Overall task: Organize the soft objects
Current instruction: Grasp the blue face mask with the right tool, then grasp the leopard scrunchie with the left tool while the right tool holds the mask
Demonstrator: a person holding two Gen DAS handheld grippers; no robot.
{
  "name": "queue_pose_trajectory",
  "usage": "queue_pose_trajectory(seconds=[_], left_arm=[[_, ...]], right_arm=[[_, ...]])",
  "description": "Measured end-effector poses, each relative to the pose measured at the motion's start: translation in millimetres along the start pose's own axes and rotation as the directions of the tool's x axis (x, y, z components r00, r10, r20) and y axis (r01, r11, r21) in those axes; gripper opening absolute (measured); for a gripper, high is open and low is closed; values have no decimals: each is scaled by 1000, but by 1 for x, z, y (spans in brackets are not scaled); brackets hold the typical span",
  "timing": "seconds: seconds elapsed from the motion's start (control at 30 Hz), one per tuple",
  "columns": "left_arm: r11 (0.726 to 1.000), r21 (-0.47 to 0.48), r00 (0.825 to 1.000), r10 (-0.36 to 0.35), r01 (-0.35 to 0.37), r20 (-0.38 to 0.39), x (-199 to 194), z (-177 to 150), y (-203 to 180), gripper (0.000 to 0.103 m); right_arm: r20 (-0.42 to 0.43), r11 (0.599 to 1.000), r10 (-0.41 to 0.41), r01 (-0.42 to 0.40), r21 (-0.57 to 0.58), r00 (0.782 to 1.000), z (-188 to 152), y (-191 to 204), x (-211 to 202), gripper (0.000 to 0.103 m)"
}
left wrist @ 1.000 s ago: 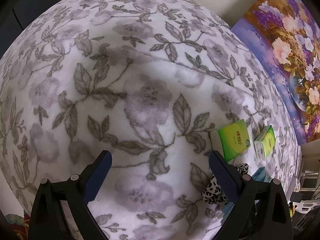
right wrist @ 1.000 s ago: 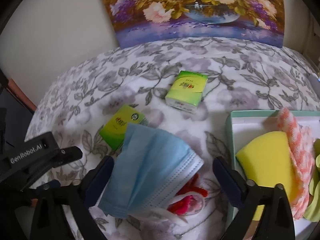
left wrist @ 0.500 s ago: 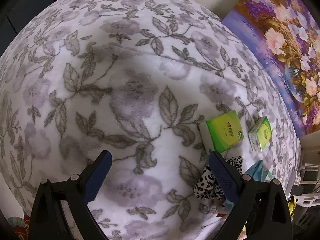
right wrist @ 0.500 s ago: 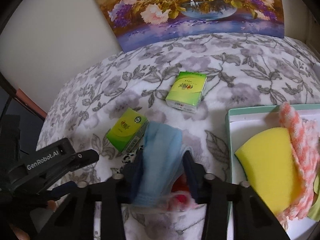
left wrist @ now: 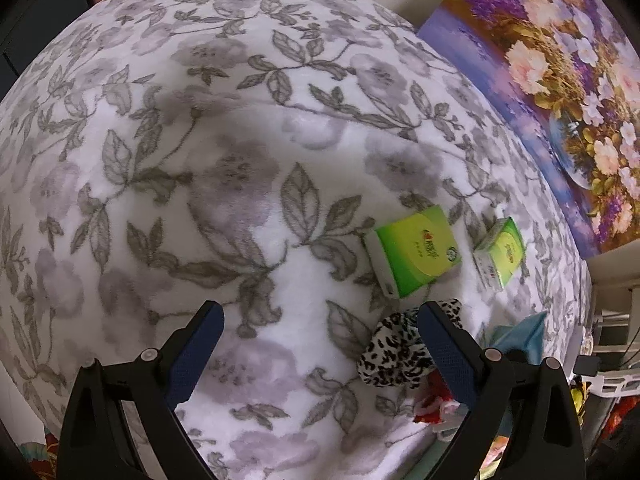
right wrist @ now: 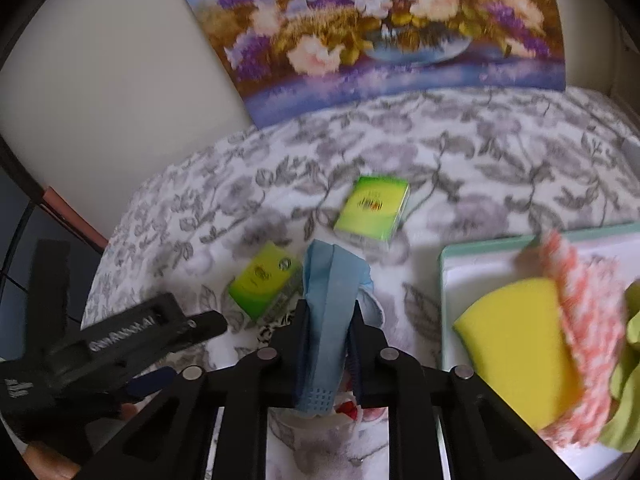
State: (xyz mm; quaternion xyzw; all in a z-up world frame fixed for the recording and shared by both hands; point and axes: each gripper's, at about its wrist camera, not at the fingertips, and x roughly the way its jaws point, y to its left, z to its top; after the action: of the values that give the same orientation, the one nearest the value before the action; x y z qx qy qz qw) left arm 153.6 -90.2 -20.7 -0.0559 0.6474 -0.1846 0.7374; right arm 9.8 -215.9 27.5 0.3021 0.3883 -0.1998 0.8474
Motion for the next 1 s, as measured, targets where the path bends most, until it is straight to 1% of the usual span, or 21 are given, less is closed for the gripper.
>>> queue_pose_trajectory(seconds=[0.13,0.23,0.37,0.47,0.53,0.57,0.63,0.67,0.7,0.73,0.8,0.83,0.87,0.9,1.0], left_arm=[[1000,22,1000,-18,18,-3,-3,-1,-7,97],[999,44,999,-27,27,-20,1,-4,-13,97],[997,77,999,-25,29,-44,5,-11,-23,97],[995,99,998,-24,30,-66,12,-15,-31,97],[994,99,996,-43,51,-84,18,-17,-34,97],[993,100,994,-51,61,-92,21,-18,-35,96],[992,107,992,-60,72,-109,27,-20,-38,84],[991,111,991,-65,78,-121,31,-21,-40,75],[990,112,989,-73,88,-131,34,-21,-42,70],[988,113,987,-85,101,-140,37,-24,-45,66],[988,113,987,-92,107,-135,36,-25,-46,52],[988,115,988,-93,108,-124,35,-26,-47,47],[987,116,989,-95,109,-117,33,-25,-48,37],[987,114,989,-104,116,-109,31,-25,-48,33],[984,101,986,-137,146,-89,23,-22,-47,29]], right_arm=[[46,1000,3,-4,15,999,8,-4,-18,18],[83,1000,-8,5,27,996,15,-10,-33,18],[92,994,-100,96,46,991,20,-20,-48,18],[96,991,-121,115,63,988,22,-30,-57,18],[101,988,-147,140,70,984,24,-35,-63,18],[104,985,-161,154,74,981,25,-37,-67,18],[109,982,-176,167,86,978,26,-44,-75,18],[112,982,-179,169,89,977,26,-46,-78,18],[116,980,-184,173,93,976,27,-48,-81,18],[118,979,-188,177,96,975,27,-51,-83,18],[116,977,-196,184,106,974,28,-55,-85,18],[116,976,-198,186,111,973,28,-58,-86,18],[114,975,-201,188,117,973,28,-60,-86,18],[113,974,-204,190,122,973,28,-62,-87,18],[108,971,-210,194,138,972,28,-69,-88,18]])
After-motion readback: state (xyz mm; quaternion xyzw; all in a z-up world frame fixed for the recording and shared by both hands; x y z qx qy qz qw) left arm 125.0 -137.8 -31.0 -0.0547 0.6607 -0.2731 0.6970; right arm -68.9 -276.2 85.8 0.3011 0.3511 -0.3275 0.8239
